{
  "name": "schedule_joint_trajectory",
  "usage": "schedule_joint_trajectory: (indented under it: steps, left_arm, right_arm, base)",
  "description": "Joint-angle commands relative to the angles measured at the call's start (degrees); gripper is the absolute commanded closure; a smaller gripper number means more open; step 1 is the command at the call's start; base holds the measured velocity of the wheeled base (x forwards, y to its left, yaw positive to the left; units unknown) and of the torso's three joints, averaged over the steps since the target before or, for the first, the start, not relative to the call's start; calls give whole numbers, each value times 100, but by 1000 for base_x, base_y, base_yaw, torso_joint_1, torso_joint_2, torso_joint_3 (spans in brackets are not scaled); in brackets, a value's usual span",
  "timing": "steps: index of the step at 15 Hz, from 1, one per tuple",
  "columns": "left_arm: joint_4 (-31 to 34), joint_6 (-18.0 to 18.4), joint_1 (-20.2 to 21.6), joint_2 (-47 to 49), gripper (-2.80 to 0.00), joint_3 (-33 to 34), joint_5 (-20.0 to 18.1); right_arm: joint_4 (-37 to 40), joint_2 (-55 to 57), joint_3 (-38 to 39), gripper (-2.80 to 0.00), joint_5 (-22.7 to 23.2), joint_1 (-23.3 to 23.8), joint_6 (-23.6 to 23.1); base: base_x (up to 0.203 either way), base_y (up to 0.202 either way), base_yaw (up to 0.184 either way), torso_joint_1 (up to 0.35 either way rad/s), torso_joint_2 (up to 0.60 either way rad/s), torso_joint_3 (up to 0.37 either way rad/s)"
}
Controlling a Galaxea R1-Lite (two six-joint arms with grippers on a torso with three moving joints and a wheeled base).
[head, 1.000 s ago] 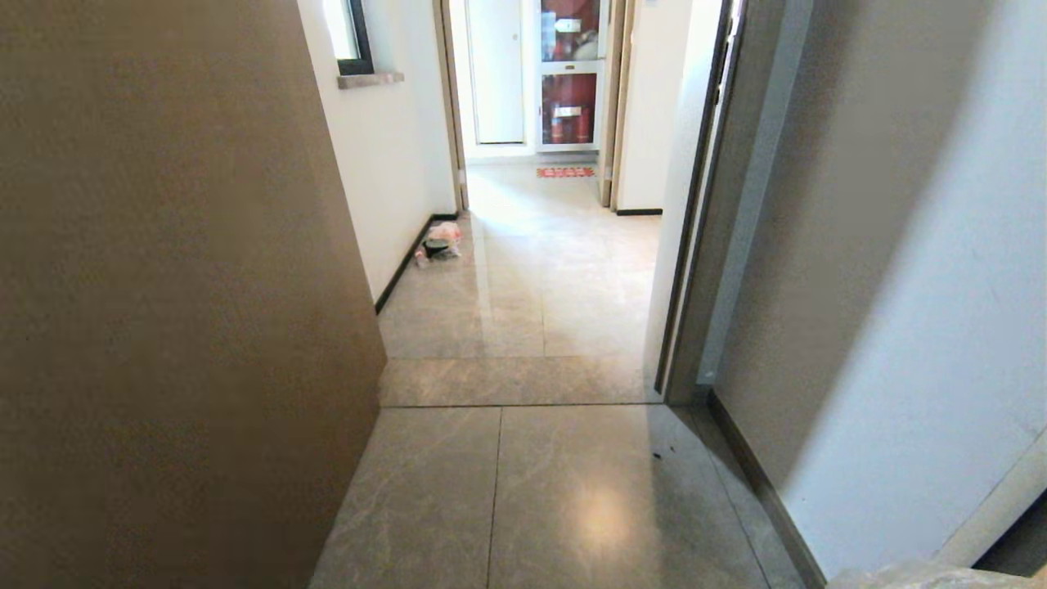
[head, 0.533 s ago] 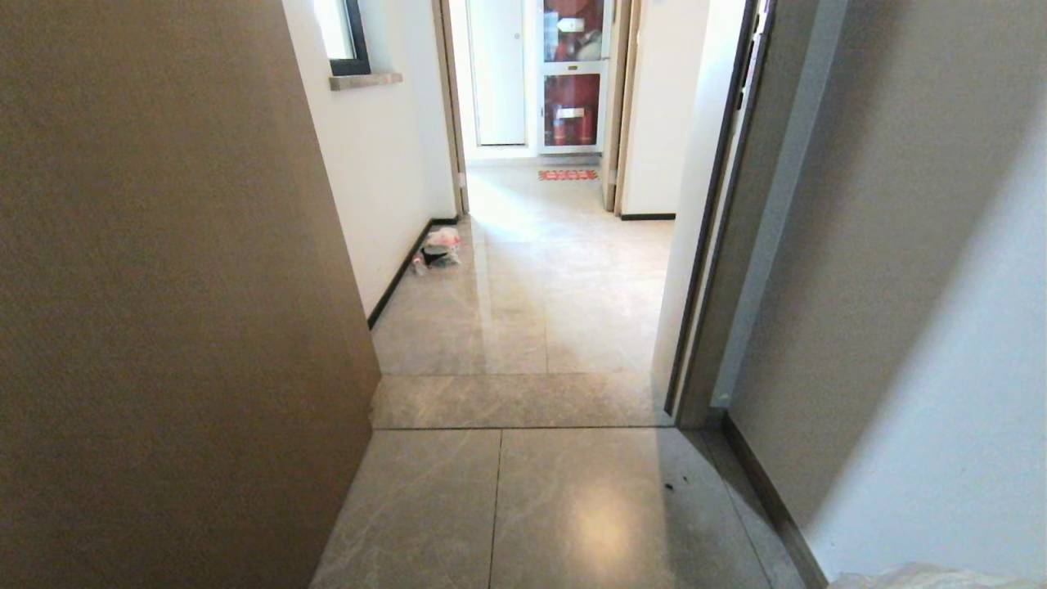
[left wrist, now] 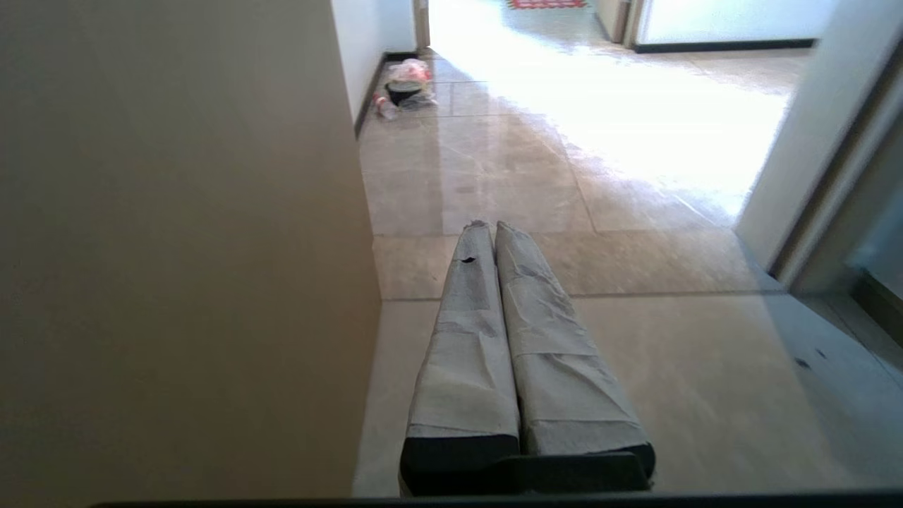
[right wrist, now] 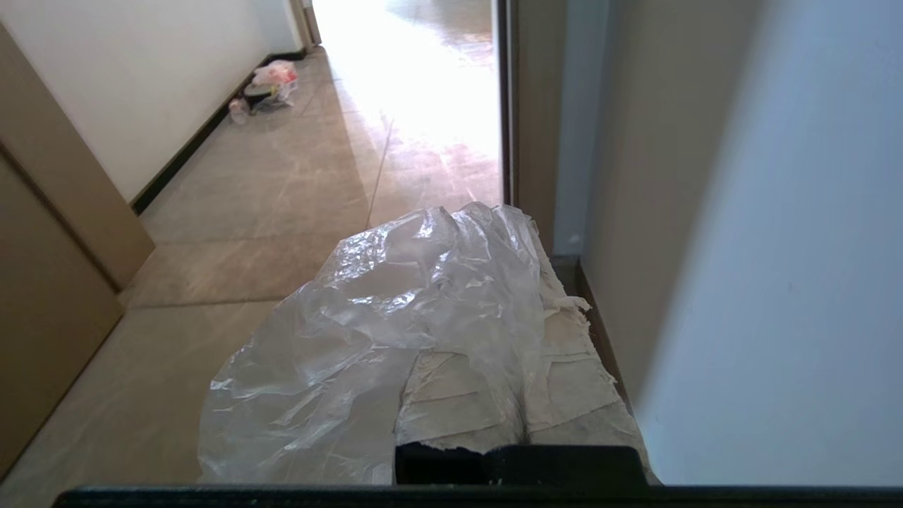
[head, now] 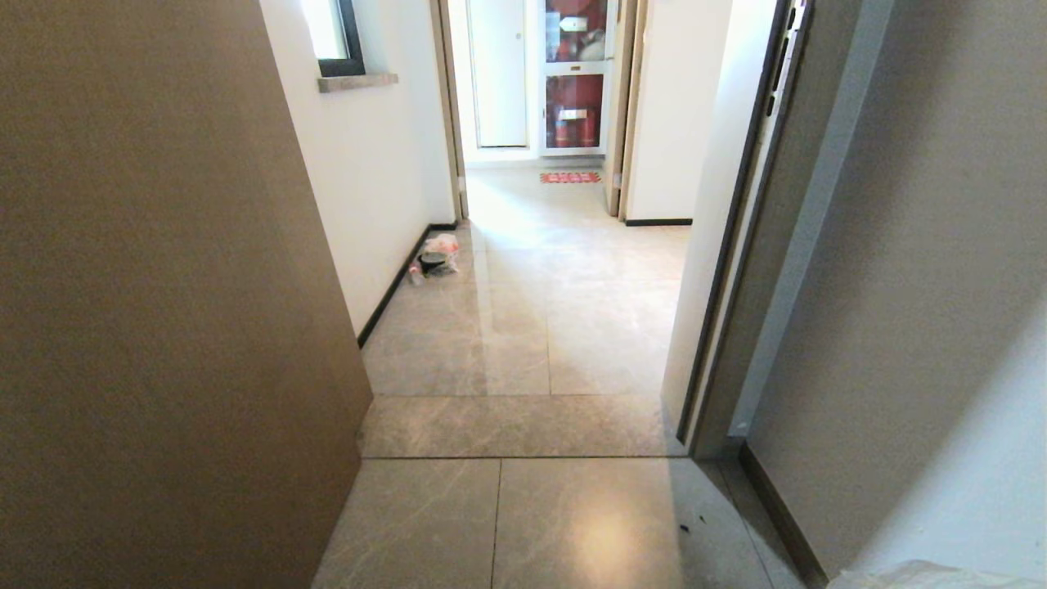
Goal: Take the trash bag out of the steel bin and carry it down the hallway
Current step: Put the trash bag at the door
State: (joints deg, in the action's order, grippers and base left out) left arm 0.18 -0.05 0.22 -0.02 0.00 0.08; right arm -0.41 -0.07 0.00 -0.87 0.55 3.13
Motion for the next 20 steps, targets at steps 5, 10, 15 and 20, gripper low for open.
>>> schedule_joint_trajectory:
  steps: [5,10,15,20]
  left_arm:
    - [-1,-4,4,2,0,18,1]
    - [-1,-13,4,2,0,18,1]
    - [-1,-4,4,2,0,18,1]
    - [-1,-4,4,2,0,17,1]
  right_arm:
    - [-2,-9,9,0,-1,-2,3]
    - [-2,-2,9,0,-1,-2,3]
    - [-2,-1,9,0,-1,7,3]
    - [-2,-1,9,0,-1,-2,3]
  base:
    - [193,0,0,3,5,2]
    - [194,0,0,1,4,4]
    - [193,0,1,3,0,2]
    - [192,0,0,4,5,4]
